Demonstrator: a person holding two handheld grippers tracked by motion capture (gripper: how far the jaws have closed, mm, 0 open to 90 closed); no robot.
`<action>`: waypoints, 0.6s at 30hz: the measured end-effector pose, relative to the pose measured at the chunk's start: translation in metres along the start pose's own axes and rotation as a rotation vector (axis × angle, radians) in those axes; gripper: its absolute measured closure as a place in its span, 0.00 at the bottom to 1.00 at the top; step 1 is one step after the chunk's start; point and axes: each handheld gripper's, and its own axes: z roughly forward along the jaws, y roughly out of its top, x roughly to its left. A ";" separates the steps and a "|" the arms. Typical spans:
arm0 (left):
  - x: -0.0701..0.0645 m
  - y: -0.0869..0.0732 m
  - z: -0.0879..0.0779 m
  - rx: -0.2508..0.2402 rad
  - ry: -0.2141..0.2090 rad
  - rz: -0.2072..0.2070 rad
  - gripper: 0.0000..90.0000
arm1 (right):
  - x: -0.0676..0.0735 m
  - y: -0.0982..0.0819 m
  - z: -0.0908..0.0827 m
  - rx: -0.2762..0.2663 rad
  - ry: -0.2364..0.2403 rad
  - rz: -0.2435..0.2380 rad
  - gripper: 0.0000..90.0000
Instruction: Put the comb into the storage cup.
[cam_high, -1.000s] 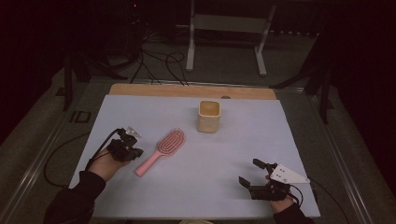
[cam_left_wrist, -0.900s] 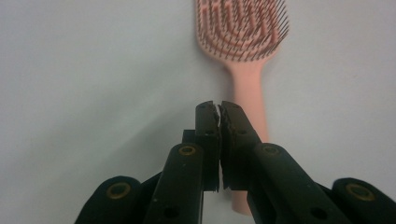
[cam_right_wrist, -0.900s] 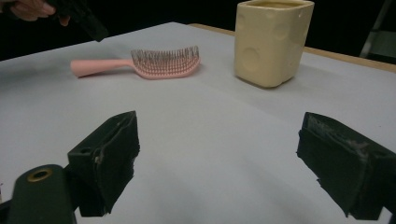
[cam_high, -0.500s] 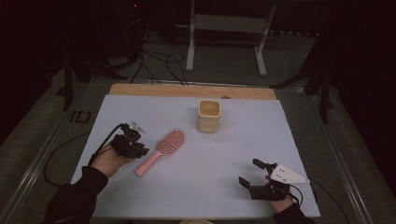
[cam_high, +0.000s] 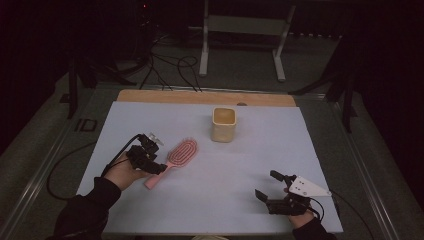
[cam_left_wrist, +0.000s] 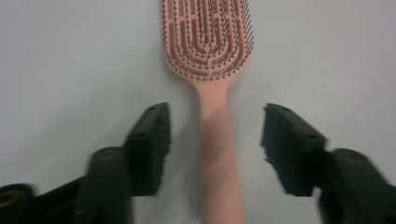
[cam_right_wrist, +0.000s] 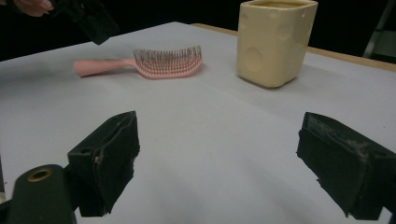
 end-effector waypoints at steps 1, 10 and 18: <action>0.000 0.000 0.000 0.000 0.000 0.000 0.39 | 0.000 0.000 0.000 0.000 0.000 0.000 0.14; -0.003 0.003 0.011 0.038 0.006 -0.031 0.16 | 0.000 0.000 0.000 0.001 0.002 -0.002 0.14; -0.002 0.011 0.021 0.077 0.030 -0.081 0.01 | 0.000 0.000 0.001 0.005 0.004 -0.005 0.14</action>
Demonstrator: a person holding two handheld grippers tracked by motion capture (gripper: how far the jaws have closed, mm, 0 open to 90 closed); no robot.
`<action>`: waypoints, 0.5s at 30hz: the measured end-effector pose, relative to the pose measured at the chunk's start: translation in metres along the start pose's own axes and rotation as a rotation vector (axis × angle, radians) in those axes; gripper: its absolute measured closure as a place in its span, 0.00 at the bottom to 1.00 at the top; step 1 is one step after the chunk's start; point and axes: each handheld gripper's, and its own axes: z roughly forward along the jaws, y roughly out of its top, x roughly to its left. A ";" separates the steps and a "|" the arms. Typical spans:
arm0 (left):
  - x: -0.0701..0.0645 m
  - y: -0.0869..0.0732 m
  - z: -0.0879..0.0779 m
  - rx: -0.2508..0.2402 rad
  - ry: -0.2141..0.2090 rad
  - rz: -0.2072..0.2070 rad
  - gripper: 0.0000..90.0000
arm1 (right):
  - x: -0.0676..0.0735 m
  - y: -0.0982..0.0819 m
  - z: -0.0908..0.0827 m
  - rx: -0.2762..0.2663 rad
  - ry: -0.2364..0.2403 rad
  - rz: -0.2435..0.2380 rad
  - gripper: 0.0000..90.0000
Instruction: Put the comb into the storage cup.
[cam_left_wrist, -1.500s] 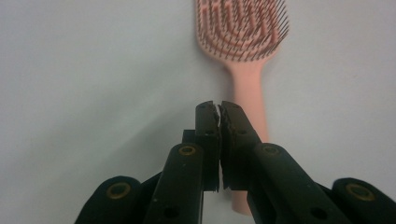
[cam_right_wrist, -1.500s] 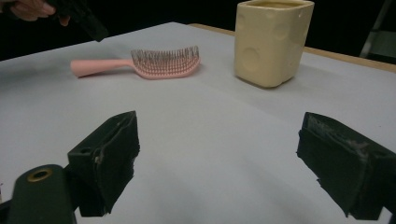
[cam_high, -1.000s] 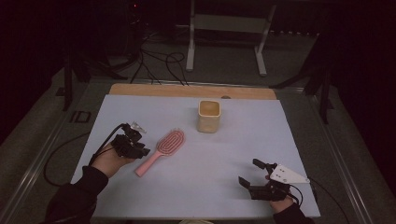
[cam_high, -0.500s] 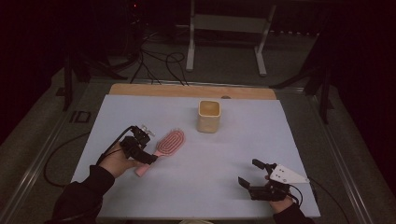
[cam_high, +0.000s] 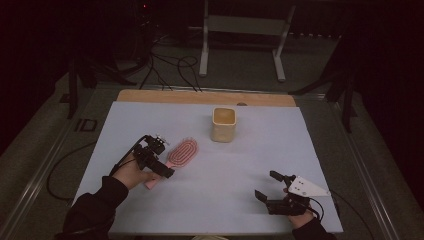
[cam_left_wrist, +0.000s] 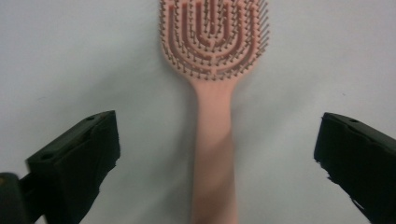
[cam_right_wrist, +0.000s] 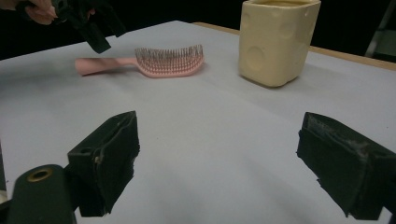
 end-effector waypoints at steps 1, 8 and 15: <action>0.000 0.000 0.000 0.000 0.000 0.000 0.01 | 0.000 0.000 0.000 0.000 0.000 0.001 0.14; 0.002 0.004 0.008 0.040 0.000 -0.015 0.01 | 0.000 0.000 0.000 0.000 0.005 -0.001 0.14; 0.006 0.008 0.016 0.056 -0.025 -0.035 0.04 | 0.000 0.000 0.000 0.000 0.006 0.001 0.14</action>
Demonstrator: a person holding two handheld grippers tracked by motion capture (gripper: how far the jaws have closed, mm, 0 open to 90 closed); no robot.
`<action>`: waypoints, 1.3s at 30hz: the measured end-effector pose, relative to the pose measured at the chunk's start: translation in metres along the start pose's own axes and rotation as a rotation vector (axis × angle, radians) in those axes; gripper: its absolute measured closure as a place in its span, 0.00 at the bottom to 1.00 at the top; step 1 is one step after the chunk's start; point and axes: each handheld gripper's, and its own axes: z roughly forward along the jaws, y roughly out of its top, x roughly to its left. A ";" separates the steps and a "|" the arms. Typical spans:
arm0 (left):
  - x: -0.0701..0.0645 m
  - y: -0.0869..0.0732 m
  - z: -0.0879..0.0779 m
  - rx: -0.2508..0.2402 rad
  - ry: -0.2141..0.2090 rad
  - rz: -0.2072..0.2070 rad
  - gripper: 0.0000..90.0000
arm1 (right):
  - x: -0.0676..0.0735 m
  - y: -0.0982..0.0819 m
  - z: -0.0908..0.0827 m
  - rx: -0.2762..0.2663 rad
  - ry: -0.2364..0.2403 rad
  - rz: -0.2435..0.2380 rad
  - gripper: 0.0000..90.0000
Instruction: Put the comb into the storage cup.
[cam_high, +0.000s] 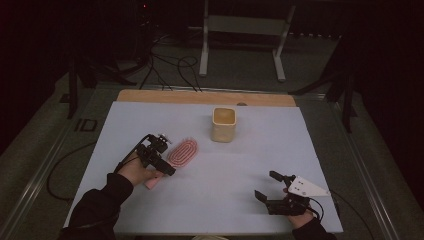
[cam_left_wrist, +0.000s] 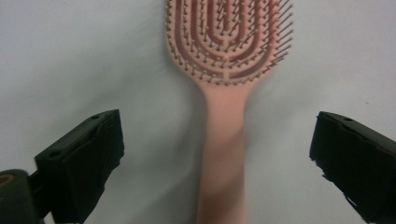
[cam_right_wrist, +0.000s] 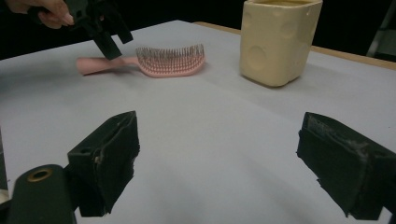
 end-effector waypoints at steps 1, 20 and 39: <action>0.001 0.001 0.001 0.005 -0.003 -0.002 0.05 | 0.000 0.000 0.000 0.000 -0.001 -0.002 0.14; 0.007 0.004 0.009 0.033 -0.036 0.011 0.30 | 0.000 0.000 -0.001 -0.002 -0.002 -0.002 0.14; 0.008 0.012 0.020 0.094 -0.060 0.021 0.57 | 0.000 0.000 -0.001 -0.003 -0.001 0.002 0.14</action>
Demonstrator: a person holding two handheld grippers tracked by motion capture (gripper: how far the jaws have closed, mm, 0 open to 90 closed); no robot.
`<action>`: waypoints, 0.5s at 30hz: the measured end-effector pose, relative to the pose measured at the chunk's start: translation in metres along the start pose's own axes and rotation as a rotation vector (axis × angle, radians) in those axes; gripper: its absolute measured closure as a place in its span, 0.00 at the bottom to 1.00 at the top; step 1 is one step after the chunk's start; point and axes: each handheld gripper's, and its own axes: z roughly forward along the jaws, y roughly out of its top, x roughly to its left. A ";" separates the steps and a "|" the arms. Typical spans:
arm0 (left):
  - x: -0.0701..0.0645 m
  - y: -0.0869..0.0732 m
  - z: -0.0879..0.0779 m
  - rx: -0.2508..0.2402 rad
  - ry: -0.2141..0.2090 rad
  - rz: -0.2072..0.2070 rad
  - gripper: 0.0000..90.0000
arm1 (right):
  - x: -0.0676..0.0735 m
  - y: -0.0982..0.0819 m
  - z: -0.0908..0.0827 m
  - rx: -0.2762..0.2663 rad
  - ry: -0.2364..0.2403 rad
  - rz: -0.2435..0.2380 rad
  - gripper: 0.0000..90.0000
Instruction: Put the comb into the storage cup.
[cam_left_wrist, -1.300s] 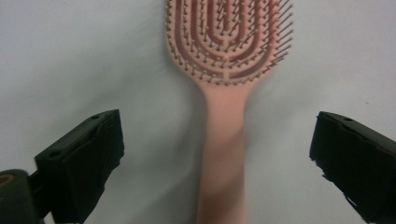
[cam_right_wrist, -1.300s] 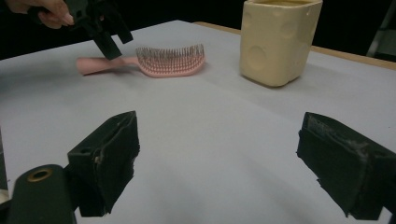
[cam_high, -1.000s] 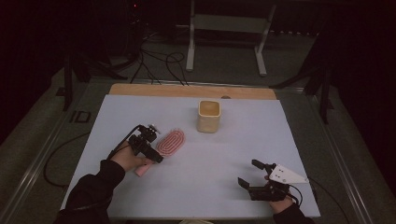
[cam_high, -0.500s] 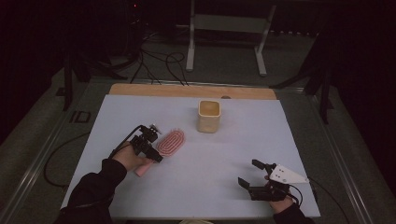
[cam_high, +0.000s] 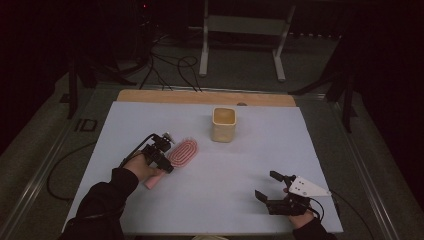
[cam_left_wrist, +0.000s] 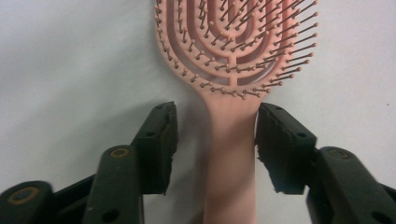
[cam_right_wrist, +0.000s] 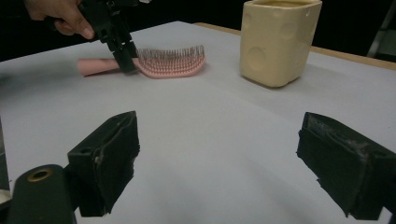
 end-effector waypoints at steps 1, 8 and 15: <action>0.000 0.000 0.000 -0.004 -0.006 -0.007 0.58 | 0.000 0.000 0.000 0.000 0.000 -0.002 0.14; 0.002 0.002 0.002 0.006 -0.028 -0.005 0.64 | 0.000 0.000 0.000 -0.002 0.000 0.000 0.14; 0.001 0.004 0.002 0.019 -0.034 -0.009 0.67 | 0.000 0.000 0.000 -0.001 0.000 -0.002 0.14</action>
